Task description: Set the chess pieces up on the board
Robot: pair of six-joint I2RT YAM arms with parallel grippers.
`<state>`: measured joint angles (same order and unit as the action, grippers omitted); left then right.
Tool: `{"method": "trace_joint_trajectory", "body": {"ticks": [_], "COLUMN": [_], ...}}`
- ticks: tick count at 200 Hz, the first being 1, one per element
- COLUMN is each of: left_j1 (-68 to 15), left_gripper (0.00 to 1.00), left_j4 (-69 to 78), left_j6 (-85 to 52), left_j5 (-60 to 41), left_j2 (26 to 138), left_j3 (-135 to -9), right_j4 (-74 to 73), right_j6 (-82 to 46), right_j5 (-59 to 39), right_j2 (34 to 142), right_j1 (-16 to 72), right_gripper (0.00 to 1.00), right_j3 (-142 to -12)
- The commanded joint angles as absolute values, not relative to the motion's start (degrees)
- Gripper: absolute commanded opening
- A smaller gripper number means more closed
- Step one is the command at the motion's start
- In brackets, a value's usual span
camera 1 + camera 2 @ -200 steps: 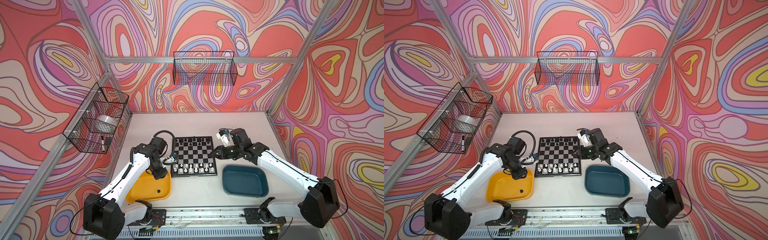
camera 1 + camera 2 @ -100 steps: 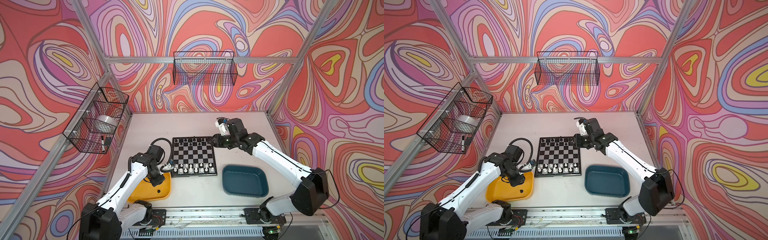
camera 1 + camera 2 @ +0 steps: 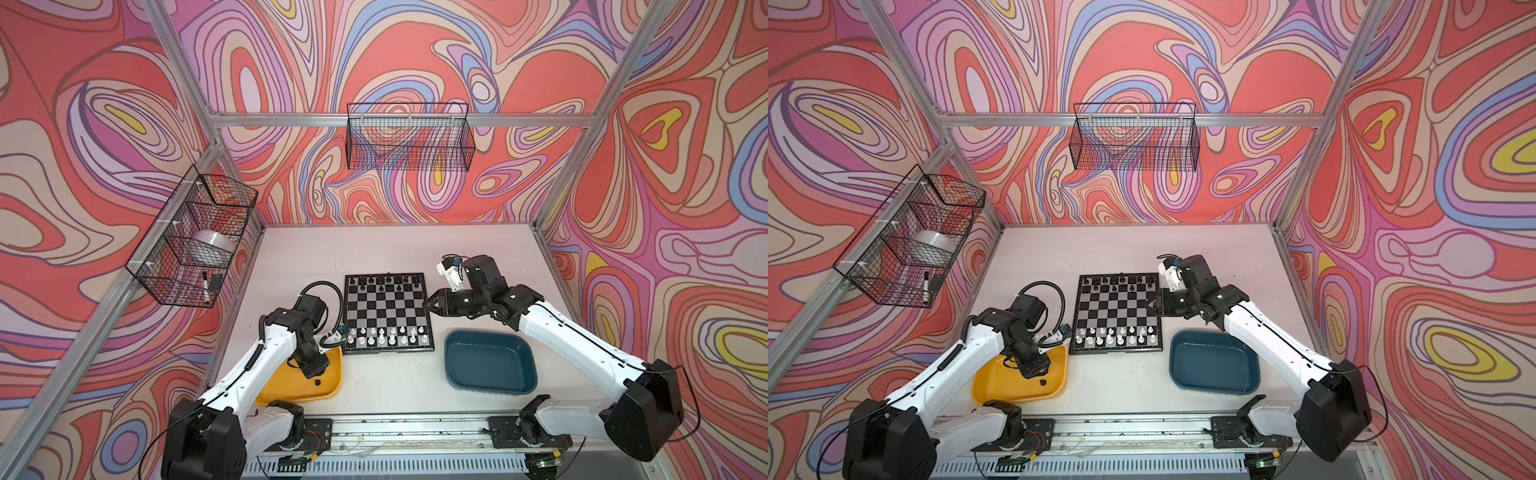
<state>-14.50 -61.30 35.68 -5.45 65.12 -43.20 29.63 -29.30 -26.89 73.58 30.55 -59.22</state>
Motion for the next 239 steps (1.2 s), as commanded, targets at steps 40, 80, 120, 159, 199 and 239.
{"method": "trace_joint_trajectory", "body": {"ticks": [40,80,120,159,199,239], "left_j1": [-13.99,-13.98,-14.01,-14.05,-14.01,-13.98], "left_gripper": [0.44,0.42,0.41,0.41,0.4,0.39], "left_j4": [-62.67,-63.91,-62.32,-61.16,-58.24,-57.31], "left_j6": [35.07,36.69,37.68,38.88,40.49,41.54], "left_j5": [-4.83,-5.46,-6.1,-7.42,-7.16,-7.39], "left_j2": [62.2,62.52,63.19,65.09,65.84,66.18], "left_j3": [-39.56,-39.17,-38.13,-38.08,-36.68,-35.41], "right_j4": [28.26,32.69,27.78,28.82,27.76,28.08], "right_j6": [-29.0,-26.11,-29.74,-30.41,-31.36,-31.51], "right_j5": [-43.08,-46.17,-47.28,-46.21,-45.06,-44.0], "right_j2": [74.68,81.21,82.24,83.36,84.63,84.79], "right_j1": [30.74,33.94,34.29,34.71,35.09,35.07], "right_gripper": [0.31,0.31,0.3,0.3,0.3,0.3], "right_j3": [-59.49,-63.58,-63.04,-64.03,-64.16,-63.74]}}
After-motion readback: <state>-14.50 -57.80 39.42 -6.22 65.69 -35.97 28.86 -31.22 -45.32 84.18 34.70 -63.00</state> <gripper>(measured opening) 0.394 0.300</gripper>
